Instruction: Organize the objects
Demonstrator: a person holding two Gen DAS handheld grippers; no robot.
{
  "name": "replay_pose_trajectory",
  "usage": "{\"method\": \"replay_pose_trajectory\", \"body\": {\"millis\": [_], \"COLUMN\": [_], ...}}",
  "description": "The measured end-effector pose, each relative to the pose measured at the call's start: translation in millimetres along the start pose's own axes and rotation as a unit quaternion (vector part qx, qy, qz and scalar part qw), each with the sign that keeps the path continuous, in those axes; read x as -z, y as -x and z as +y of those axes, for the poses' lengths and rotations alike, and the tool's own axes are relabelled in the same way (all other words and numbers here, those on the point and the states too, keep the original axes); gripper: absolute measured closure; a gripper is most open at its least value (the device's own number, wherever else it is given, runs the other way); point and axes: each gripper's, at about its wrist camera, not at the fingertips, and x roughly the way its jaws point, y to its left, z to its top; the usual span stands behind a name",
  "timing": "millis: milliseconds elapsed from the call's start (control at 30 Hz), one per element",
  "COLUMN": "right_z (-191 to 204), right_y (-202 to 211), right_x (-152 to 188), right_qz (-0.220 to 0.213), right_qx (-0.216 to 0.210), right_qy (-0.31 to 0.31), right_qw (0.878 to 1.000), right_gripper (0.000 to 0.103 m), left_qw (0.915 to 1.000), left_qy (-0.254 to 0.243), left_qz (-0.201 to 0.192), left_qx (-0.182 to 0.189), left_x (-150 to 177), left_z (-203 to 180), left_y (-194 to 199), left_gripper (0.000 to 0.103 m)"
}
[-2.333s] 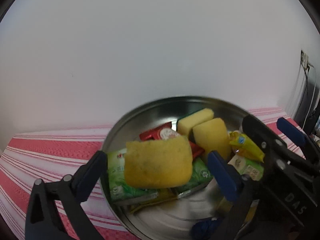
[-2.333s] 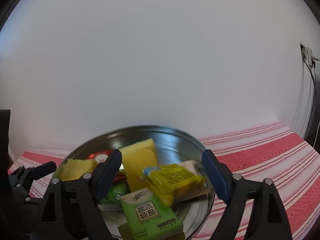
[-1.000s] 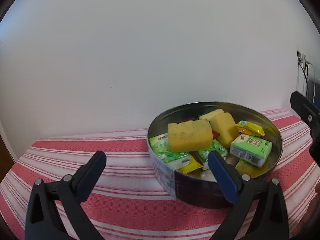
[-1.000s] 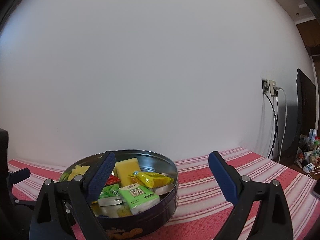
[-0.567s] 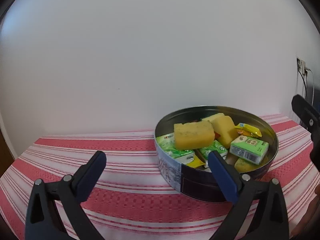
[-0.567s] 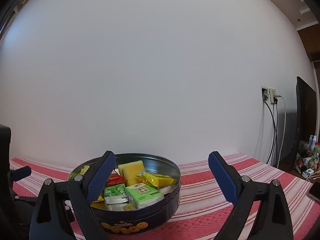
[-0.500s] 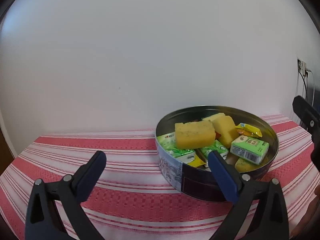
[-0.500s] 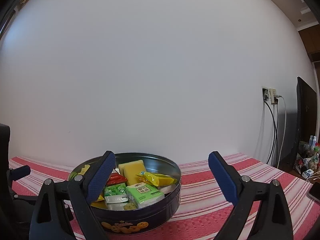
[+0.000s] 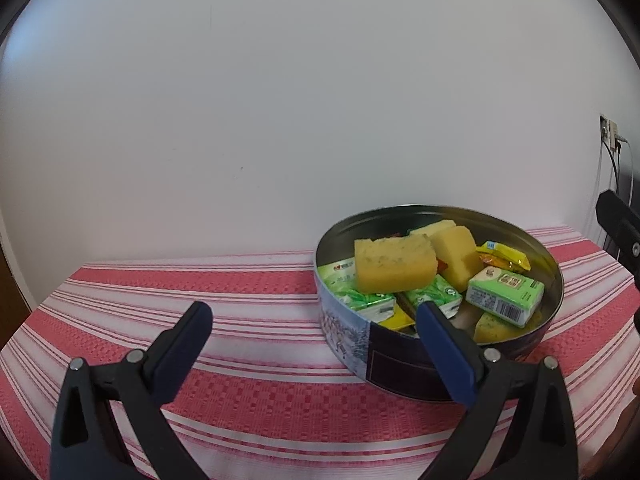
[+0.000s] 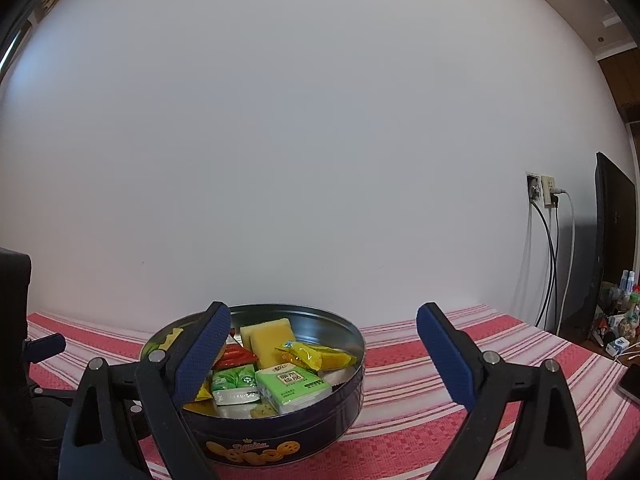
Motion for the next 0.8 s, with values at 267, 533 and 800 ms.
{"method": "replay_pose_trajectory", "body": {"millis": [267, 533, 800], "right_z": [1.3, 0.2, 1.8], "right_y": [0.3, -5.0, -4.9], "right_x": [0.7, 4.2, 3.6], "right_qz": [-0.004, -0.006, -0.005], "right_qx": [0.003, 0.002, 0.004], "right_qy": [0.001, 0.004, 0.003], "right_qw": [1.000, 1.000, 1.000], "right_gripper": [0.007, 0.007, 0.007], "left_qw": [1.0000, 1.0000, 1.0000], "left_qy": [-0.003, -0.003, 0.000], "left_qz": [-0.002, -0.002, 0.003], "left_qx": [0.002, 0.003, 0.000], "left_x": [1.0, 1.3, 0.9], "left_z": [1.3, 0.7, -3.4], "left_y": [1.3, 0.8, -1.4], "left_gripper": [0.000, 0.000, 0.000]}}
